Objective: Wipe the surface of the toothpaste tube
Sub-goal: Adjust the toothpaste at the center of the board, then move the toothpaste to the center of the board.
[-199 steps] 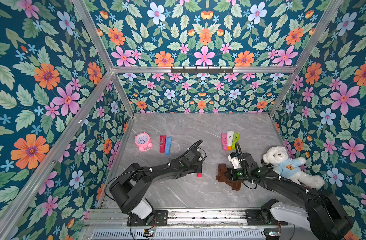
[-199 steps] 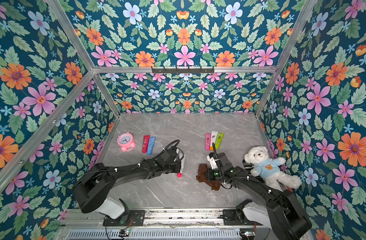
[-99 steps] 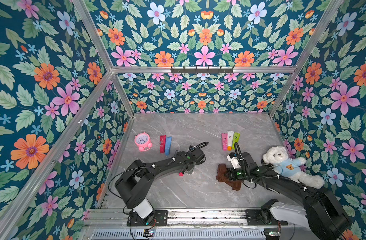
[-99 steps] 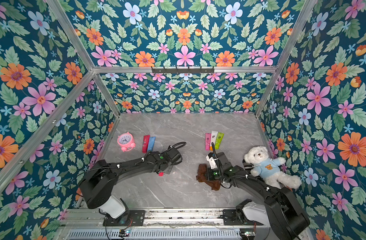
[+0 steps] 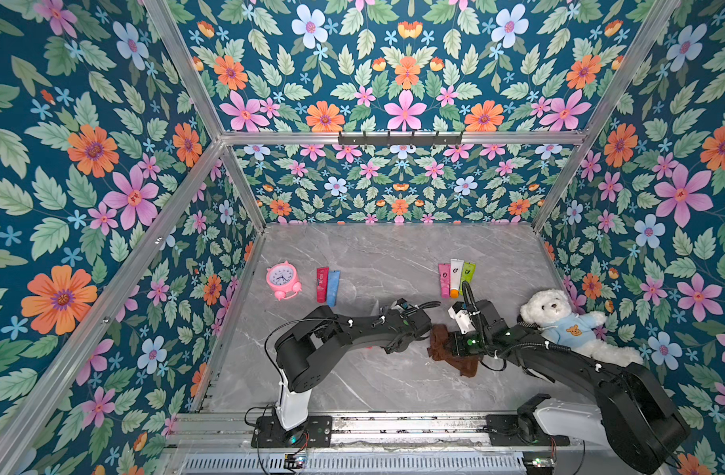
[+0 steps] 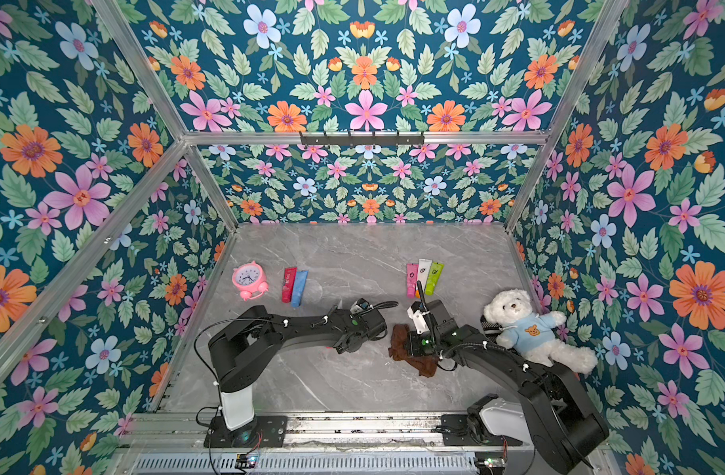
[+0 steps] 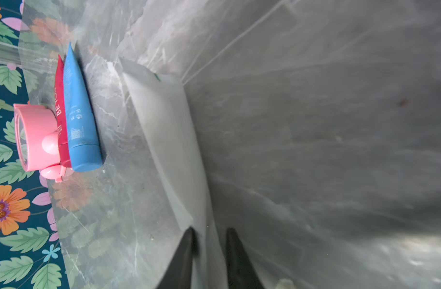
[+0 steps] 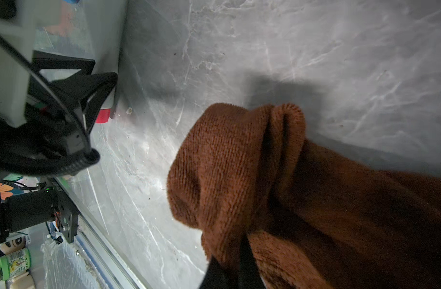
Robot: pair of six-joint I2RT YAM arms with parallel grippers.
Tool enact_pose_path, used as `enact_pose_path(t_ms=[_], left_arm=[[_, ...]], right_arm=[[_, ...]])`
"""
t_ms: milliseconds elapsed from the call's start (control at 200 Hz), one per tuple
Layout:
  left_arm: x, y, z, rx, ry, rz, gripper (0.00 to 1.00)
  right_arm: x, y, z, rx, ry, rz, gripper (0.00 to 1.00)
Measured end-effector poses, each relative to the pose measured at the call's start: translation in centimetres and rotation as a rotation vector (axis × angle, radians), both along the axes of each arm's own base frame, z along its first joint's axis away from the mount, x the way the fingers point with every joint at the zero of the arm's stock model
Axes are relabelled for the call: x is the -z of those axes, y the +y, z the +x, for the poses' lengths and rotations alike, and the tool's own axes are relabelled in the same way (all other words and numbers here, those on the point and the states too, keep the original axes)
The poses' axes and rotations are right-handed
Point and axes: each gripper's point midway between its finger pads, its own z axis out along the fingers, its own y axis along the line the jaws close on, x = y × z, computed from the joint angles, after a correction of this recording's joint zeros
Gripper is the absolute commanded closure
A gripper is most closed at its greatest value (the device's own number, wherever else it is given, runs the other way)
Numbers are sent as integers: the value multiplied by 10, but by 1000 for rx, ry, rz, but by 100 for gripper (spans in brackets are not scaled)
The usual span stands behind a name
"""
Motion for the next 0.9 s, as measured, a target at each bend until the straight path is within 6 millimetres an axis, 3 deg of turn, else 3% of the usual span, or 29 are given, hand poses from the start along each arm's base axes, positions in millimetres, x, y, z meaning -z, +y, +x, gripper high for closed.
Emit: enact_pose_path(t_ms=[225,390,510,555,690,900], left_arm=[[-2,-22,-16,33,23,-110,58],[-37,-26,-19,31,-38,-266,55],[-65,-16,-22,10,-99,-397,42],[-70,-9,-23,-2,-112,-447,32],[-60,14,-36,-32,-109,-588,19],[-36,37,-47,-94,-79,-763,23]], right_arm=[[1,1,1,0,12,-6,100],[2,1,1,0,14,-7,100],[2,1,1,-2,15,-6,100],[2,1,1,-2,15,-6,100],[2,1,1,-2,15,-6,100],[2,1,1,-2,15,-6,100]])
